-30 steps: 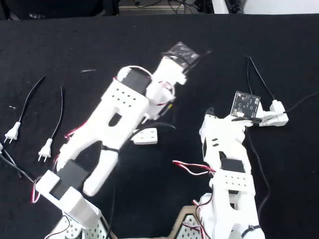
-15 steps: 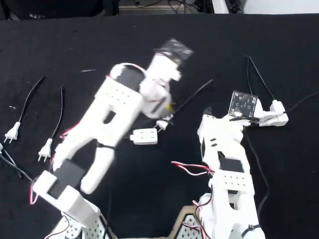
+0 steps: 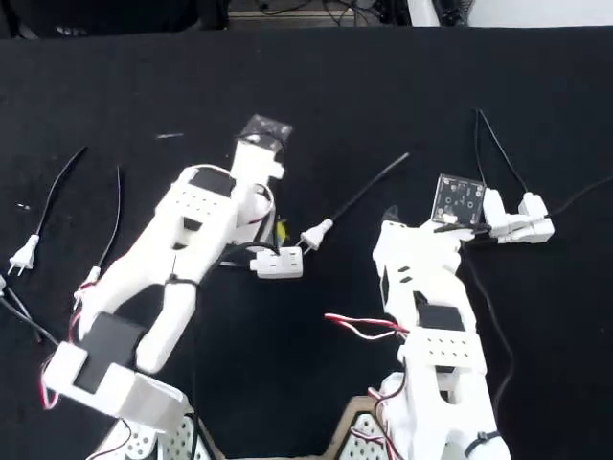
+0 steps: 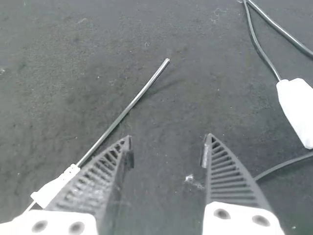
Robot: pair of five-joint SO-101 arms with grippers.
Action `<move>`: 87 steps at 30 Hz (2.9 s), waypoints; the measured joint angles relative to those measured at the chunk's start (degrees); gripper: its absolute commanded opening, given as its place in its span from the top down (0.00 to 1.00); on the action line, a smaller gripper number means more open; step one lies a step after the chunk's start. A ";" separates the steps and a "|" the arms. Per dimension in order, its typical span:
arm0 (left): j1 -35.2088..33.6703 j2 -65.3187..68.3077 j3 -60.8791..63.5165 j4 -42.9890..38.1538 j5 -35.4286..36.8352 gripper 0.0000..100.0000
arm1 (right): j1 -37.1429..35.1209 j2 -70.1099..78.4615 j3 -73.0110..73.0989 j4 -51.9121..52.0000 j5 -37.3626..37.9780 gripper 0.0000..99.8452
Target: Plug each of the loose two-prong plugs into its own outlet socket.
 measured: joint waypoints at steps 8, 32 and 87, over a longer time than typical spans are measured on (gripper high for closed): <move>4.22 -2.20 0.88 -0.26 4.75 0.73 | -0.09 0.00 0.00 0.00 0.00 0.78; 4.31 11.69 -3.60 -0.97 5.01 0.73 | -0.09 0.00 0.00 0.00 0.00 0.78; -20.31 -2.29 17.05 6.33 -33.41 0.74 | -0.09 0.00 0.00 0.00 0.00 0.78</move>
